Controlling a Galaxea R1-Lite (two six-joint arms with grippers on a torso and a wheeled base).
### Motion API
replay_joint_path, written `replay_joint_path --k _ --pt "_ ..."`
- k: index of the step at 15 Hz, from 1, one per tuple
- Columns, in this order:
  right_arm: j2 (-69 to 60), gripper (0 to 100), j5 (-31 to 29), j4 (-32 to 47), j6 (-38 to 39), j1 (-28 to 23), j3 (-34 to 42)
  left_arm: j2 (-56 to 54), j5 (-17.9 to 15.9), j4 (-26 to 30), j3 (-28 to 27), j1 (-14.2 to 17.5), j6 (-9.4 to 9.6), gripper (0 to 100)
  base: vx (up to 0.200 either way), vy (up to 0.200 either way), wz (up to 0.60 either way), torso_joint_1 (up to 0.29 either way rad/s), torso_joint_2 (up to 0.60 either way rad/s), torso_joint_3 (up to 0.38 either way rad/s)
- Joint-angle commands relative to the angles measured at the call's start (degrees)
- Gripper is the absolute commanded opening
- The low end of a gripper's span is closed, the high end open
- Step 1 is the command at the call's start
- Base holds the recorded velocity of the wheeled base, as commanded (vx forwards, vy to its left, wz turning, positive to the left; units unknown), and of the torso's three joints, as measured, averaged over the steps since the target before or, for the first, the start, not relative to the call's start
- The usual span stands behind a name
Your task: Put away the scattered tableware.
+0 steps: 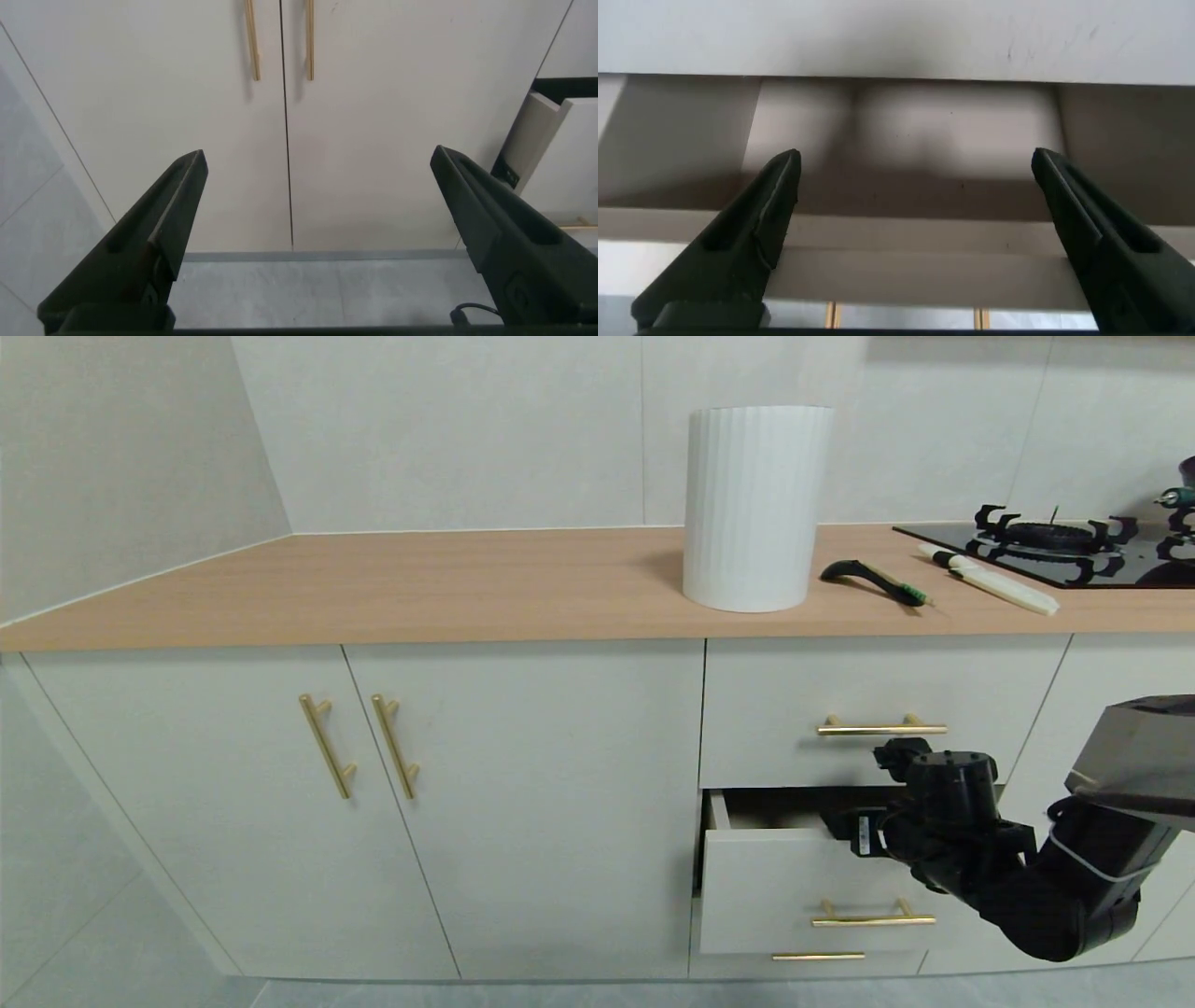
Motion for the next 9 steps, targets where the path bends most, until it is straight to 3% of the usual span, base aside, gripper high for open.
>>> replay_joint_path --k 1,5,9 --pt "1.4 100 0.1 0.5 0.1 0.0 0.1 0.0 0.0 0.0 0.0 0.0 -0.01 100 0.0 0.0 0.0 0.0 0.0 0.0" --pt "-0.6 100 0.2 1.6 -0.1 0.0 0.8 0.0 0.0 0.0 0.0 0.0 -0.01 100 0.0 0.0 0.0 0.0 0.0 0.0" --pt "-7.6 100 0.6 11.3 -0.3 0.0 1.2 0.0 0.0 0.0 0.0 -0.1 -0.01 100 0.0 0.0 0.0 0.0 0.0 0.0"
